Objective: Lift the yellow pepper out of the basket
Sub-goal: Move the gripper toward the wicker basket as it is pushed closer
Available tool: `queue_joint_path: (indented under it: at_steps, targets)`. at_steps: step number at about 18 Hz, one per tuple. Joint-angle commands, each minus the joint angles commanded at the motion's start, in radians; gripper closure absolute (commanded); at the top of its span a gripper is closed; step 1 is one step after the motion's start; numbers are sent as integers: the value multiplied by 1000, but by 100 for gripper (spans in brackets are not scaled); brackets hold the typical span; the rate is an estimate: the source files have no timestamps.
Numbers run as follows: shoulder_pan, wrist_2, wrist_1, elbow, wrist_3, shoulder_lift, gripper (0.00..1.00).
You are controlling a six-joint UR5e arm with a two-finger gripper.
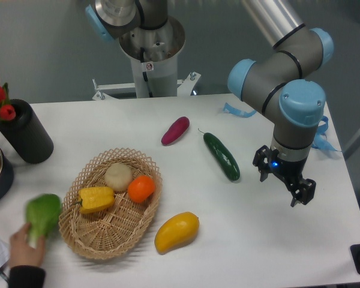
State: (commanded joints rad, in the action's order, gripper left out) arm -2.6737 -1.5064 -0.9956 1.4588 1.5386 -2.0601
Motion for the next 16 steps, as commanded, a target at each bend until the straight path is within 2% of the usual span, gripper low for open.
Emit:
queue_joint_path:
  at_steps: [6,16]
  targets:
    - [3,14,0,8,-3,8,0]
    - [17,3,11,117,-23,58,0]
